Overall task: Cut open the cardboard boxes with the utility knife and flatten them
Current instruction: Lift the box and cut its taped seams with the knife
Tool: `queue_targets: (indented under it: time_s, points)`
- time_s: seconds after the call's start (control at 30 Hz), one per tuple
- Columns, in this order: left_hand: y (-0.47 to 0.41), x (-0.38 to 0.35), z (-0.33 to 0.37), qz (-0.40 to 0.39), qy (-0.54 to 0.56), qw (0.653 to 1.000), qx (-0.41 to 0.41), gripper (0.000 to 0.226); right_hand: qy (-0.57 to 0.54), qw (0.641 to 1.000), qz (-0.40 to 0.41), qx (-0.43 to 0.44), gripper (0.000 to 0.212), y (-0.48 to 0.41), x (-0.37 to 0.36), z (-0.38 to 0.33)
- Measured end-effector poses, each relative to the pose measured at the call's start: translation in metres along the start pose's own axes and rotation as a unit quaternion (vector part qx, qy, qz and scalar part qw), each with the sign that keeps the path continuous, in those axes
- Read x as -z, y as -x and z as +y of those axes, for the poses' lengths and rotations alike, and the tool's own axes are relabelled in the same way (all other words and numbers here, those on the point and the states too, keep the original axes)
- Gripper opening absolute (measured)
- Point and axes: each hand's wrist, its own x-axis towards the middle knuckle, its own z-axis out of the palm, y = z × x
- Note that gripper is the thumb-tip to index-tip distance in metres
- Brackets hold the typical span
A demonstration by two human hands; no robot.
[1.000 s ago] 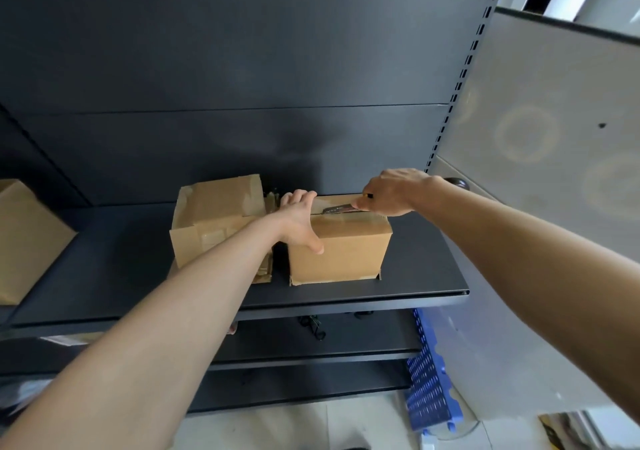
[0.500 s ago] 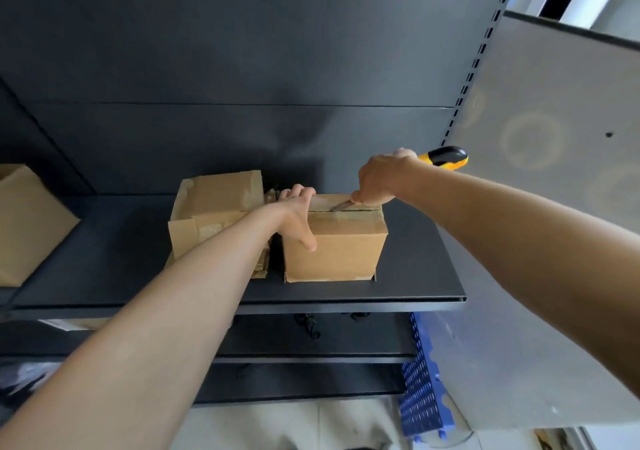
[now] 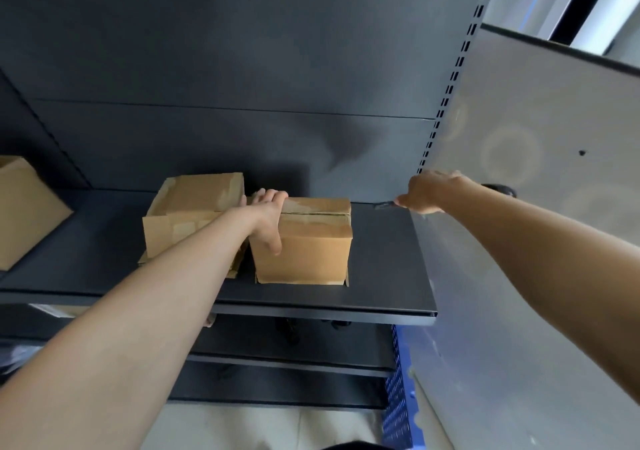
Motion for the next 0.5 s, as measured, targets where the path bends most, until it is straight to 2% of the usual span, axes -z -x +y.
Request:
queue_targets:
  time_s: [0.17, 0.3, 0.4, 0.5]
  points:
    - [0.011, -0.004, 0.014, -0.022, 0.076, 0.997, -0.005, 0.118, -0.085, 0.994, -0.058, 0.028, 0.039, -0.035, -0.053, -0.014]
    - [0.016, -0.007, 0.022, 0.022, 0.201, 0.979, 0.010, 0.093, -0.207, 0.975, -0.066, 0.040, 0.027, -0.059, -0.099, -0.034]
    - [0.017, -0.013, 0.022, 0.102, 0.212, 0.967, 0.101, 0.094, -0.206, 0.974, -0.086, 0.039, 0.018, -0.073, -0.124, -0.048]
    - [0.020, -0.014, 0.024, 0.098, 0.250, 0.941, 0.205, 0.107, -0.235, 0.967, -0.088, 0.037, 0.024, -0.088, -0.145, -0.057]
